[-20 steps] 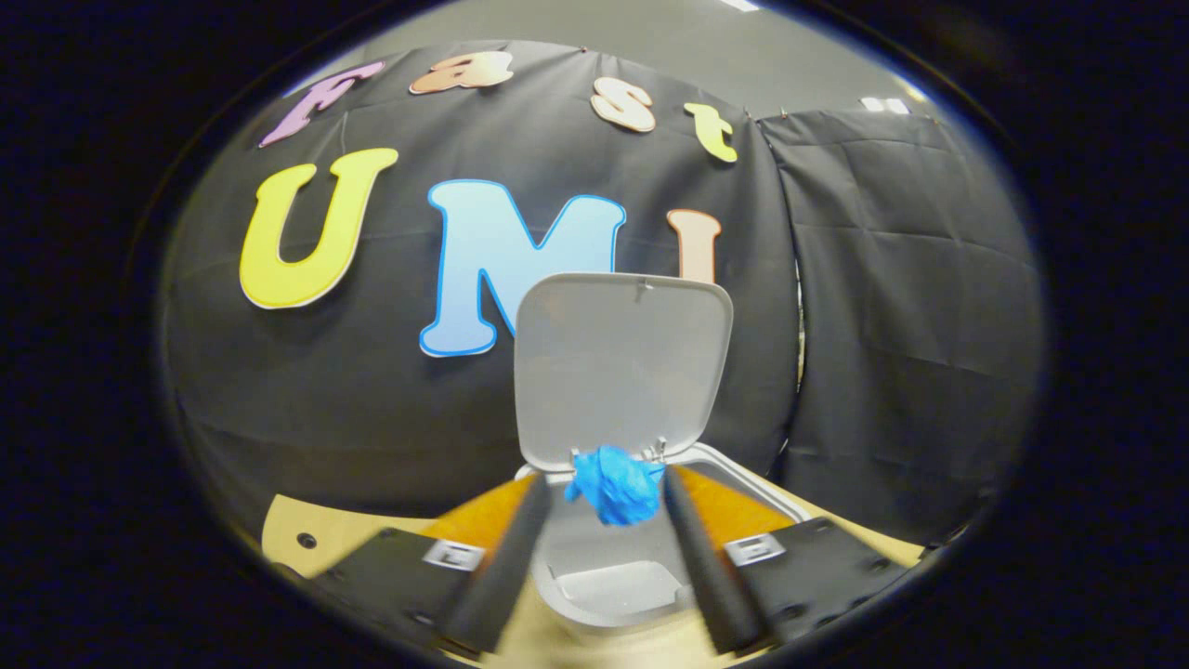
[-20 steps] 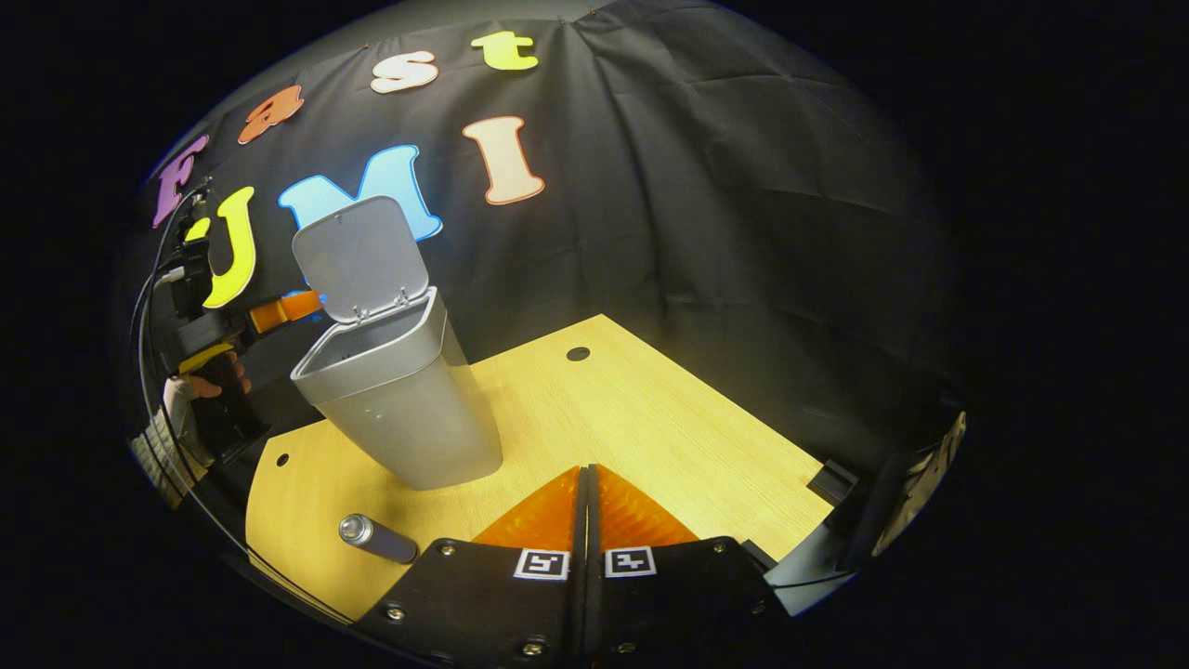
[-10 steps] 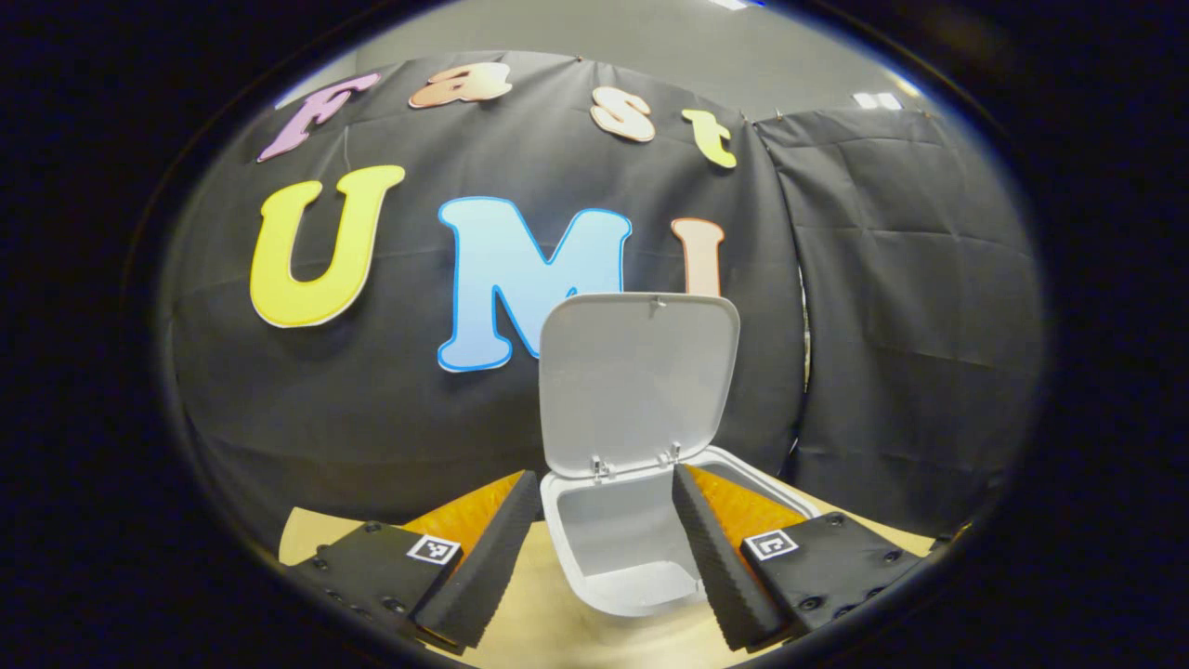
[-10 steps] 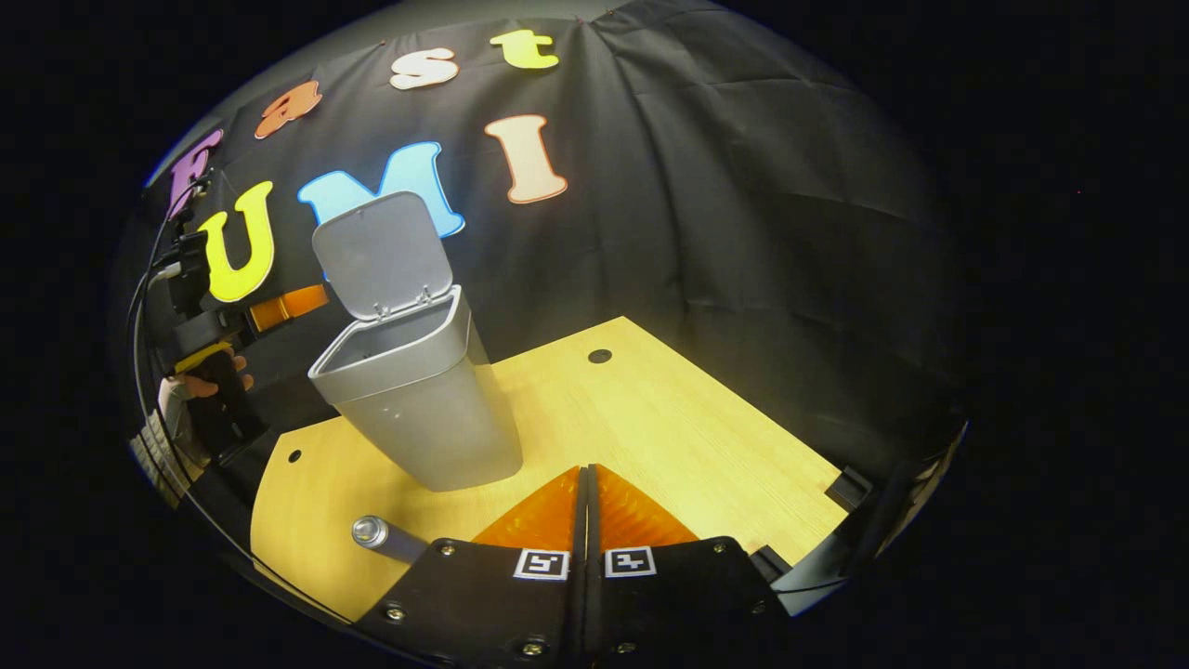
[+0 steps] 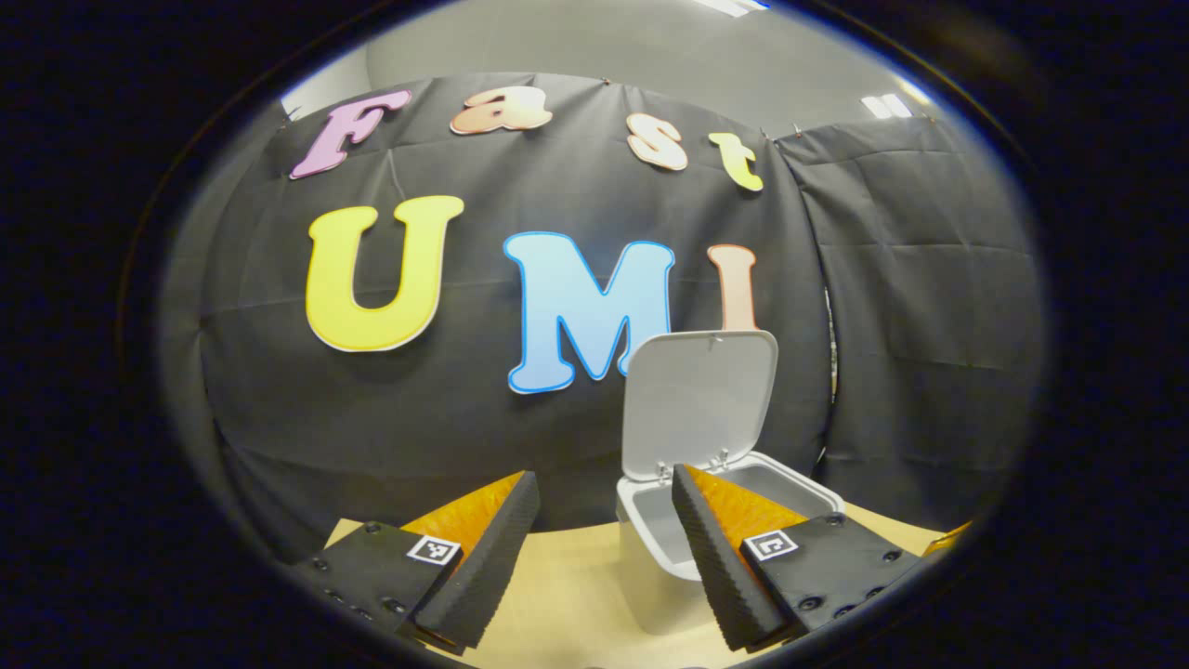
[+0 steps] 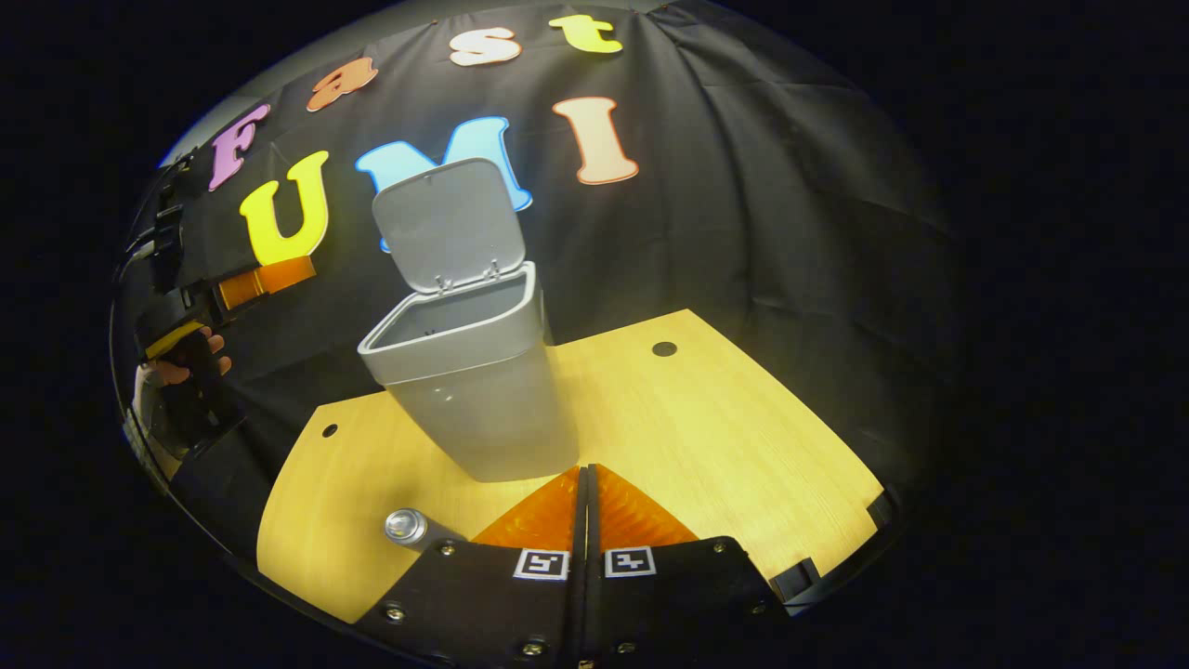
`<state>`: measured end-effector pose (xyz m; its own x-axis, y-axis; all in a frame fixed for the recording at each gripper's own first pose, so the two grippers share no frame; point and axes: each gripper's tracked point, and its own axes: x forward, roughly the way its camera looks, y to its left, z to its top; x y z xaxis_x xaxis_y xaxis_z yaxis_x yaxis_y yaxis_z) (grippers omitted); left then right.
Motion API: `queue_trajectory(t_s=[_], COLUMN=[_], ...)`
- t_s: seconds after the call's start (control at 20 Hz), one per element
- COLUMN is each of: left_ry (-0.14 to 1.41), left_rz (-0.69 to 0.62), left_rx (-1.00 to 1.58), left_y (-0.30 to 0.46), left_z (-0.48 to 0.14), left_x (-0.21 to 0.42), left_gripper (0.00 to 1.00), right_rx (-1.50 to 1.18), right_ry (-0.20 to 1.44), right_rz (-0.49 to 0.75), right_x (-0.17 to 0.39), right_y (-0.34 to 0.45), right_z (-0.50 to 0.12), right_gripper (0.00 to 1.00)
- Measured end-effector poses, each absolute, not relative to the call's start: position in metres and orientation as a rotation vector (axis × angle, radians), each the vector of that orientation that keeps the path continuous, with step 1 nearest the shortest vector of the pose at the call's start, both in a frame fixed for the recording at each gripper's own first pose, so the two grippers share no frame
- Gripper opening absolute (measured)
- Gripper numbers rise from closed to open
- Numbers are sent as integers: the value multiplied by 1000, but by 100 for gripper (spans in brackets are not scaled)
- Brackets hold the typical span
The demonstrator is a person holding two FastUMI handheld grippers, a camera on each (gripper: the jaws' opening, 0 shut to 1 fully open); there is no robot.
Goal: Press the lid of the desktop garbage bin to open it, pick up the crumpled paper on the desktop and throw it into the bin, then pick up the pop can on the desktop and drop it into the bin, and finally close the garbage bin lid.
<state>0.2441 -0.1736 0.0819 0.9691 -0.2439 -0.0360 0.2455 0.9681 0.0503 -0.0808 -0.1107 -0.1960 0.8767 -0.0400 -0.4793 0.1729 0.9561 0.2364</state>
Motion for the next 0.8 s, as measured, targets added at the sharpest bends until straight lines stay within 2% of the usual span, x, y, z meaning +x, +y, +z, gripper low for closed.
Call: queue_trajectory(t_s=[0.55,0.6,0.65,0.7,0.75,0.8], left_ry=[27,30,33,37,41,45], left_rz=[-66,-53,-41,-30,-18,-7], left_rx=[91,89,87,84,80,75], left_y=[-75,-69,-63,-58,-53,-48], left_z=[87,86,84,83,81,80], left_x=[196,192,187,184,180,176], left_gripper=[100,100,100,100,100,100], right_rx=[276,270,261,247,237,229], right_ry=[542,553,564,575,587,599], right_rz=[189,212,232,244,258,275], right_x=[-28,-28,-27,-27,-25,-26], right_y=[3,11,19,24,31,37], right_z=[-199,-202,-205,-206,-213,-217], right_gripper=[2,8,39,55,79,81])
